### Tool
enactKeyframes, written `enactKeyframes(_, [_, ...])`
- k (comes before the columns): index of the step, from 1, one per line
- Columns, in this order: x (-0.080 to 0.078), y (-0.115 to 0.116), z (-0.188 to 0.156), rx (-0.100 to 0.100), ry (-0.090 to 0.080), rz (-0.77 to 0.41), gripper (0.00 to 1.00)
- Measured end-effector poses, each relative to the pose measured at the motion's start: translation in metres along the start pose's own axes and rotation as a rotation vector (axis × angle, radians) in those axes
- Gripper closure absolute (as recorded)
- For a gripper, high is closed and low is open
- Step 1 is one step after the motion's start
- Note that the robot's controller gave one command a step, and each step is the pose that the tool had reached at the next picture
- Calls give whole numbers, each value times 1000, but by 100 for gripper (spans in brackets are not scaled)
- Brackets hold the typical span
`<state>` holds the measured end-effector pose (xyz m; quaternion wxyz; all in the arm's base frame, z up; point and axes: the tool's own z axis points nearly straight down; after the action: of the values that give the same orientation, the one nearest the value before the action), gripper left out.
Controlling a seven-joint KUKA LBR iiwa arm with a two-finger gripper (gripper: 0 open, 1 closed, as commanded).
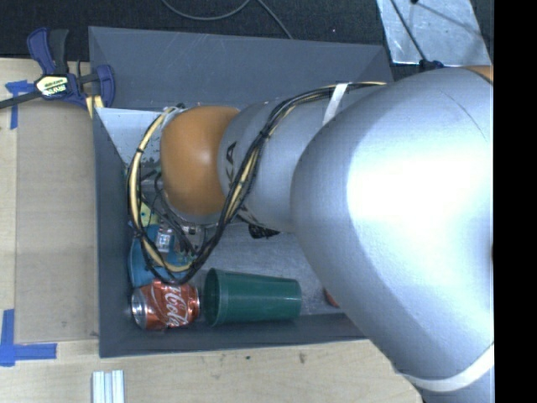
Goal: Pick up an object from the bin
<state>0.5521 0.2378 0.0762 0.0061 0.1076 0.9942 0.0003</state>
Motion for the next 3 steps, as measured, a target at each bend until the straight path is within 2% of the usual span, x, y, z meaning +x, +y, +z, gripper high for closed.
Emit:
enactKeyframes(1, [2, -1, -17, 4, 9, 0, 100])
enactKeyframes(3, [0, 0, -62, -1, 2, -2, 100])
